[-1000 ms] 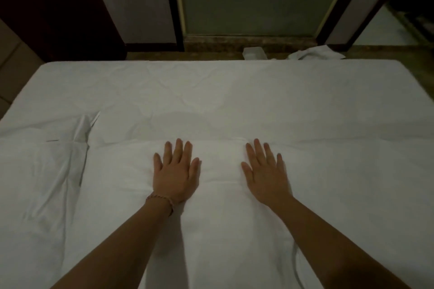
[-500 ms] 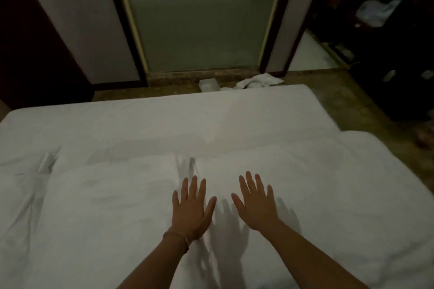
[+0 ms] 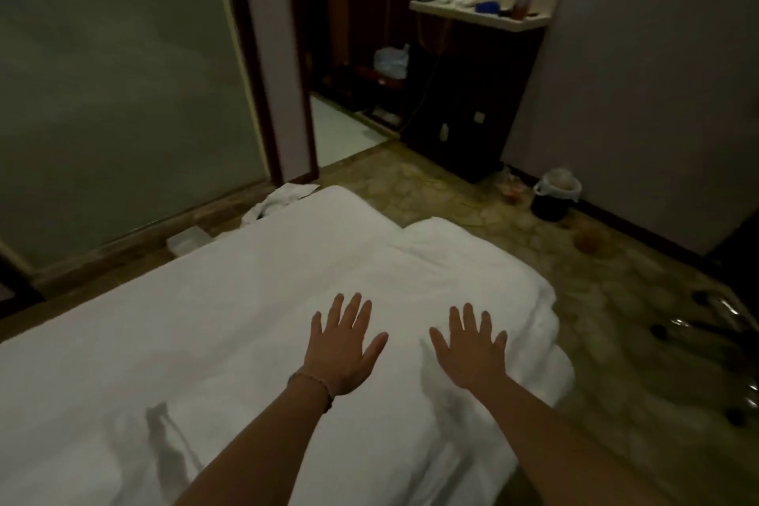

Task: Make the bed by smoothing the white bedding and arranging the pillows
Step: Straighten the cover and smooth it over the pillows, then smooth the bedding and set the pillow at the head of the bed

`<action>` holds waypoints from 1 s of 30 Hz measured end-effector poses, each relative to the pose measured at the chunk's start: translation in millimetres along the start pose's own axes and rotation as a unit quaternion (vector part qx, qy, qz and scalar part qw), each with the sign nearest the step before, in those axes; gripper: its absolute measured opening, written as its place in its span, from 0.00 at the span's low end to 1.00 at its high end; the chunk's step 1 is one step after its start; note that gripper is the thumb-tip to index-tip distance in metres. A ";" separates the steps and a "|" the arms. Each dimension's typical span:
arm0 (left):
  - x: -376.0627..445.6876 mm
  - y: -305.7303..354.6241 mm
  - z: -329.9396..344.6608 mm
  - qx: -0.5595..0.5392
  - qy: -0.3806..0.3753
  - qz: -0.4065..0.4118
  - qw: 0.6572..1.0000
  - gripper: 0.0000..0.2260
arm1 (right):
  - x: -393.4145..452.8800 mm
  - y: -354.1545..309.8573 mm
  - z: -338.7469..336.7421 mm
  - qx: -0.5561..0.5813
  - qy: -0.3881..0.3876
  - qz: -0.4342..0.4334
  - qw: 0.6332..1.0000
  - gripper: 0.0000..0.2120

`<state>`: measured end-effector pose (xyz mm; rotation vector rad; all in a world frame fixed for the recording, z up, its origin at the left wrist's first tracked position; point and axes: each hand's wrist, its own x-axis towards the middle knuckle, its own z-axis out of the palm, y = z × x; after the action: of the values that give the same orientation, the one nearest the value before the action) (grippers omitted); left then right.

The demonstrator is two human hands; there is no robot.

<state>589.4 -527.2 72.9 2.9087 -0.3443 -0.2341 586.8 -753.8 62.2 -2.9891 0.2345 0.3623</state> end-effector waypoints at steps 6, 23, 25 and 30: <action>70.5 71.0 3.2 0.024 -0.049 0.078 0.995 0.46 | 23.7 81.7 -8.1 0.056 -0.023 0.105 0.993 0.35; 540.9 217.4 112.9 0.034 -0.039 0.064 0.997 0.57 | 459.4 278.5 5.6 0.114 0.043 0.104 0.987 0.44; 586.7 231.4 126.0 0.037 -0.038 0.060 0.997 0.58 | 497.6 291.5 2.3 0.094 0.036 0.097 0.990 0.45; 674.3 264.0 199.0 0.067 -0.110 0.101 0.986 0.37 | 570.0 321.0 65.0 0.092 -0.007 0.090 0.992 0.39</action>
<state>1144.7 -980.3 -151.2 2.9546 -0.7135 -0.5209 1064.9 -1138.6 -173.2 -2.7905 0.5095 0.3586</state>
